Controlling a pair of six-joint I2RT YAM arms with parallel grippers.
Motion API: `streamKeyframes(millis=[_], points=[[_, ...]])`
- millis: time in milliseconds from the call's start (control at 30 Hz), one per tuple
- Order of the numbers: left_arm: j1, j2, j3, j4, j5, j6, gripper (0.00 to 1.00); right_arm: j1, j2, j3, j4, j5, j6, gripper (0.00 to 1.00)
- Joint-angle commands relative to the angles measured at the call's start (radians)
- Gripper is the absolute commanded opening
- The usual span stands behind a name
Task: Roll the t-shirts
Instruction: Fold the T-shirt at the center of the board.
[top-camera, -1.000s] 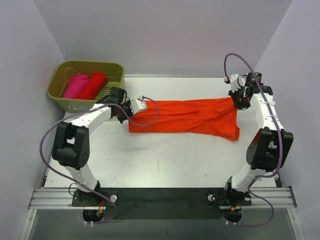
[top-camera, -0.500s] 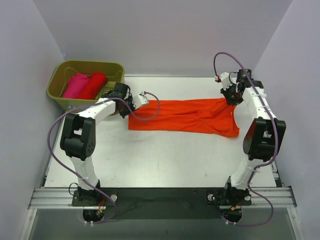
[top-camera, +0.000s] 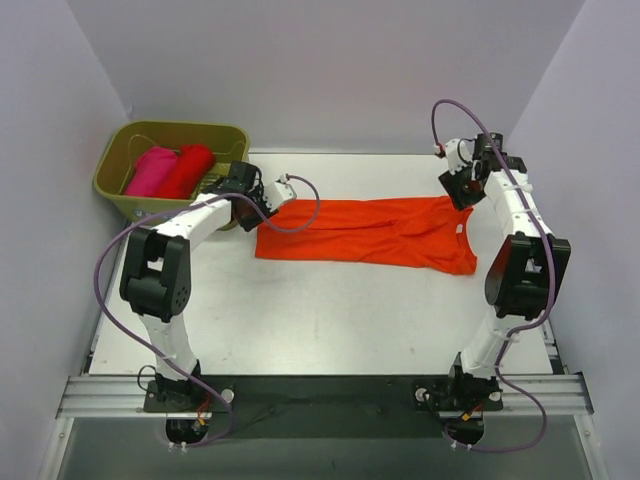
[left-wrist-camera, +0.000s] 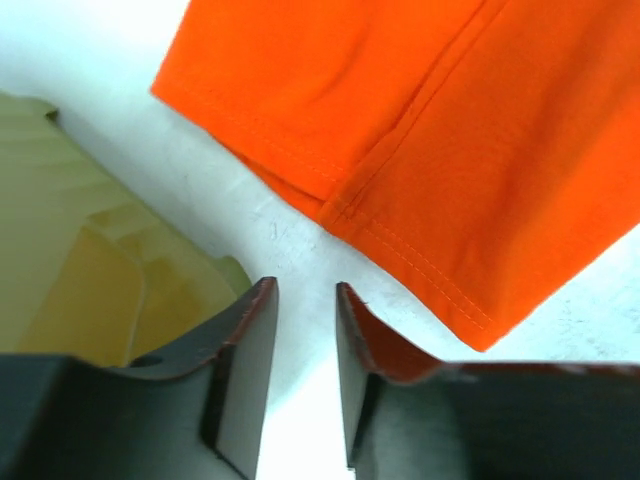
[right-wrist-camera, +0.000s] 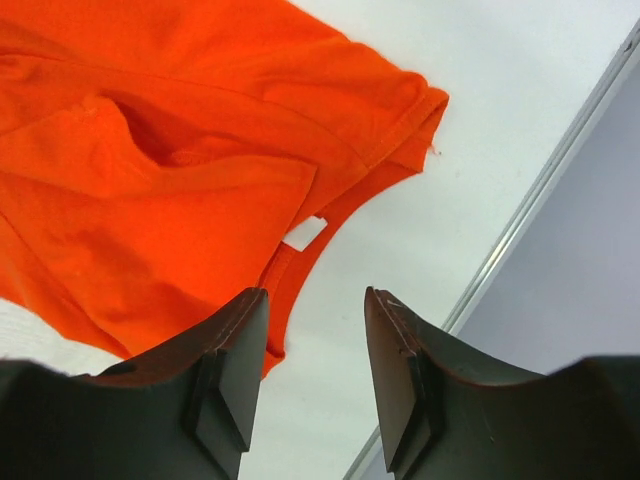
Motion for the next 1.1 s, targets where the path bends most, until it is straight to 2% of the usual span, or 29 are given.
streamKeyframes(millis=[0, 133, 233, 300, 400, 500, 1067], points=[[-0.005, -0.117, 0.038, 0.036, -0.008, -0.123, 0.42, -0.062, -0.084, -0.018, -0.111, -0.067, 0.042, 0.44], [-0.023, -0.160, -0.046, 0.007, 0.045, -0.160, 0.42, -0.116, -0.125, -0.151, -0.271, -0.185, -0.032, 0.45], [-0.035, -0.158, -0.098, -0.013, 0.092, -0.168, 0.41, -0.142, -0.116, -0.182, -0.352, -0.235, -0.072, 0.45], [-0.043, -0.144, -0.106, -0.028, 0.111, -0.161, 0.36, -0.154, -0.105, -0.186, -0.386, -0.245, -0.085, 0.45], [-0.059, -0.112, -0.103, -0.038, 0.115, -0.158, 0.29, -0.171, -0.078, -0.185, -0.404, -0.239, -0.110, 0.45], [-0.069, -0.068, -0.092, -0.041, 0.101, -0.157, 0.27, -0.180, -0.053, -0.182, -0.414, -0.248, -0.151, 0.45], [-0.080, 0.072, -0.046, -0.036, 0.017, -0.097, 0.26, -0.186, 0.128, -0.133, -0.451, -0.207, -0.293, 0.41]])
